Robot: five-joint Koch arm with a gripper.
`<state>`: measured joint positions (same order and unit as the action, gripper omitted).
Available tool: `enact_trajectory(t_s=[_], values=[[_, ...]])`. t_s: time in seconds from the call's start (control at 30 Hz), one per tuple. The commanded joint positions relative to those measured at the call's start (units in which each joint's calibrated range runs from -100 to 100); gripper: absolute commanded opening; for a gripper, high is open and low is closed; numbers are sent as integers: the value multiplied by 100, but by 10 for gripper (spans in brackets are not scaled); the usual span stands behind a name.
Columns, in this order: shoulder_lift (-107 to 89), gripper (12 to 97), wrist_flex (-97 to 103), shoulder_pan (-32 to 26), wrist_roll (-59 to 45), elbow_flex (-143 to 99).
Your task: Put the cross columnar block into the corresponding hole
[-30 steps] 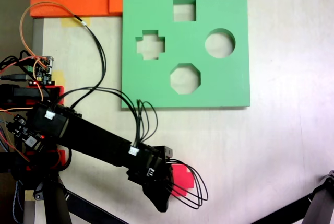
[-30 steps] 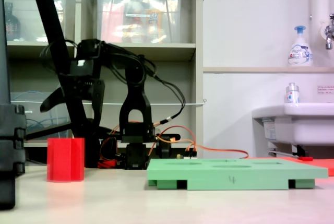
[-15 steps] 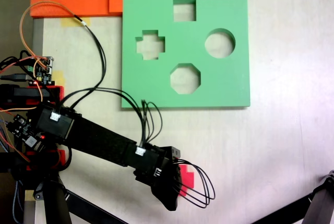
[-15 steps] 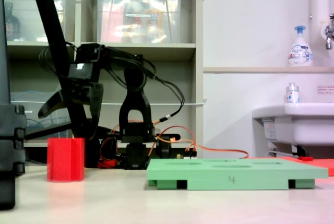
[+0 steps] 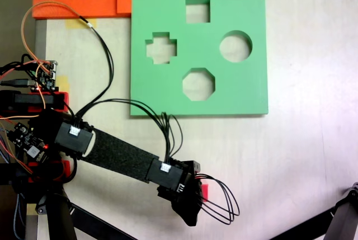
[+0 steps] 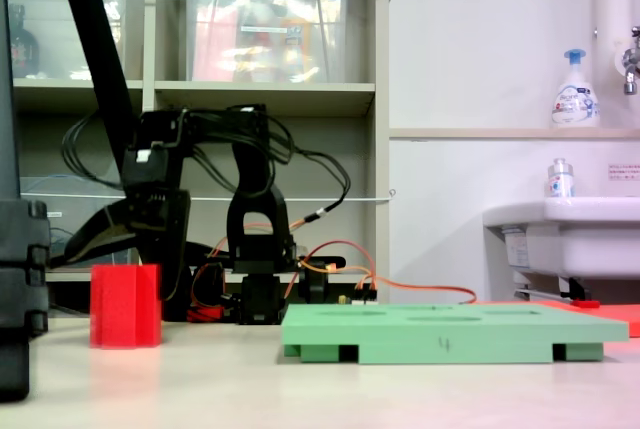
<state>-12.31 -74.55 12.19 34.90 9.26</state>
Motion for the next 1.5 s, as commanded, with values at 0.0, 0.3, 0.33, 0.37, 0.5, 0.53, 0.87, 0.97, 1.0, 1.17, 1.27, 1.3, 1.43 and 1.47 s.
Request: enact_trajectory(t_s=[0.0,0.3,0.33,0.37,0.5,0.53,0.87,0.97,1.0,1.17,1.27,1.3,1.43,1.47], values=[[58,735,421,0,-44,121],[491,735,575,-24,-39,121],[547,735,584,-29,-39,121],[617,735,584,-34,-39,121],[784,735,584,-34,-29,101],[812,735,584,-34,-29,81],[1092,735,584,-39,0,-49],[1161,735,584,-39,20,-138],[1161,735,584,-39,24,-178],[1175,579,478,-34,54,-288],[1161,470,315,-24,54,-288],[1147,466,257,-24,59,-278],[1119,456,45,-24,63,-258],[1092,454,6,-20,68,-258]])
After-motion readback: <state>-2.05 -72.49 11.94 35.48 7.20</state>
